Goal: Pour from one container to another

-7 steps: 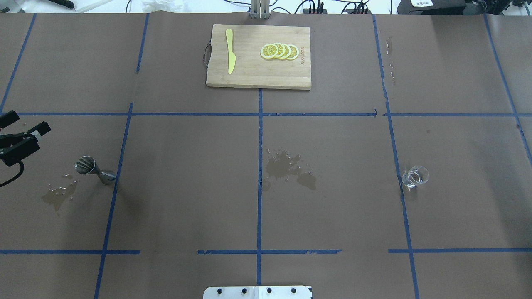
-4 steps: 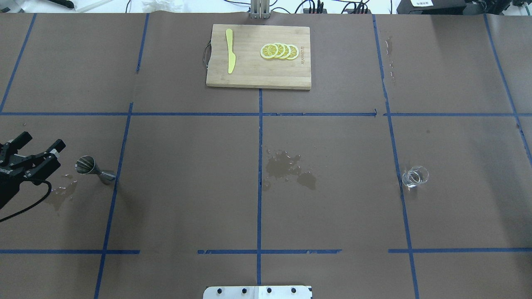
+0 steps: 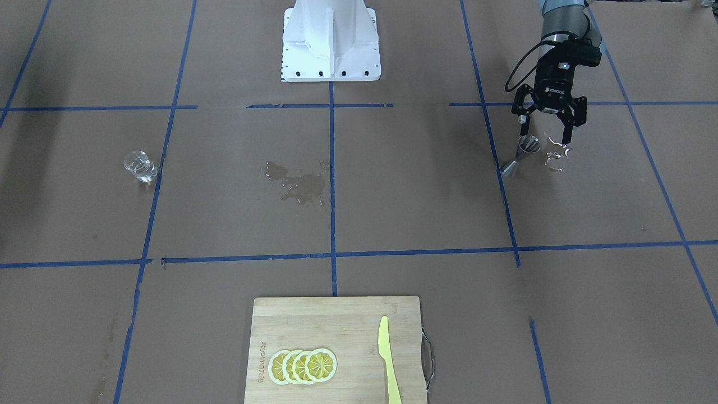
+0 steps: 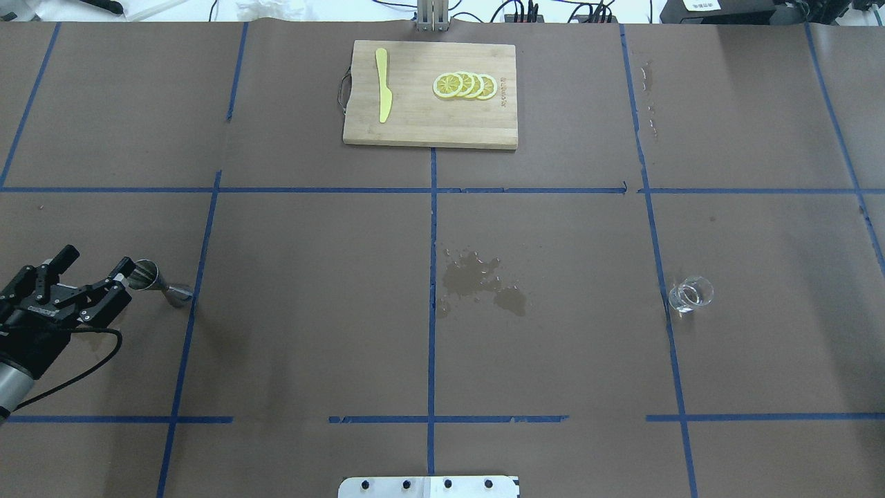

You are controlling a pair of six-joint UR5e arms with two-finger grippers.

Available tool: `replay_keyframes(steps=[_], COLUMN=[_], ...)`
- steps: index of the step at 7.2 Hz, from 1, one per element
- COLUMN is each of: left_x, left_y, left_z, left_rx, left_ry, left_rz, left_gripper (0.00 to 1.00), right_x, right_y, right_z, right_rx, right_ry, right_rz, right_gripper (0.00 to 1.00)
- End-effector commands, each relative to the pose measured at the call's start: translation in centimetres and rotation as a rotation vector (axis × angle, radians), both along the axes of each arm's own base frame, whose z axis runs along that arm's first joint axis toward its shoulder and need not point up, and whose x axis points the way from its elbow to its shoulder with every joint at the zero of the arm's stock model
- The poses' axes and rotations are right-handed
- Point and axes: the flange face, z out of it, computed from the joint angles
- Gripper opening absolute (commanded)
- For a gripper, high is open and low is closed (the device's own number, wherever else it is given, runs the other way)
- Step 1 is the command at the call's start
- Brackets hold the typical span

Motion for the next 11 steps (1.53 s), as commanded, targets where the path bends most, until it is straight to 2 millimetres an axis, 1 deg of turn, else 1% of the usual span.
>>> replay_keyframes(steps=[1, 2, 4, 5, 6, 7, 8, 9, 11], left_x=[1.5, 2.2, 3.7, 4.2, 4.3, 4.6, 5.3, 6.0, 6.2], left_y=[0.7, 0.9, 1.0, 0.9, 0.9, 1.0, 1.2, 1.4, 1.5], left_z=[0.4, 0.1, 0.7, 1.7, 1.8, 1.8, 1.4, 2.3, 3.3], left_rx=[0.005, 0.007, 0.008, 0.007, 0.007, 0.007, 0.006, 0.005, 0.004], left_ry=[0.001, 0.009, 0.001, -0.015, -0.011, -0.010, 0.007, -0.012, -0.036], left_rz=[-0.019, -0.019, -0.031, -0.031, -0.029, -0.028, -0.017, -0.013, -0.011], left_gripper=[1.00, 1.00, 1.00, 1.00, 1.00, 1.00, 1.00, 1.00, 0.99], right_x=[0.0, 0.0, 0.0, 0.0, 0.0, 0.0, 0.0, 0.0, 0.0], right_y=[0.0, 0.0, 0.0, 0.0, 0.0, 0.0, 0.0, 0.0, -0.1], right_z=[0.0, 0.0, 0.1, 0.1, 0.2, 0.2, 0.3, 0.3, 0.3], right_rx=[-0.001, 0.000, -0.001, -0.002, -0.004, -0.005, -0.006, -0.006, -0.004], right_ry=[0.000, 0.000, 0.000, 0.000, 0.001, 0.001, 0.002, 0.000, 0.002], right_rz=[0.001, 0.000, -0.001, 0.001, 0.002, 0.002, -0.001, 0.000, 0.001], right_gripper=[1.00, 1.00, 1.00, 1.00, 1.00, 1.00, 1.00, 1.00, 1.00])
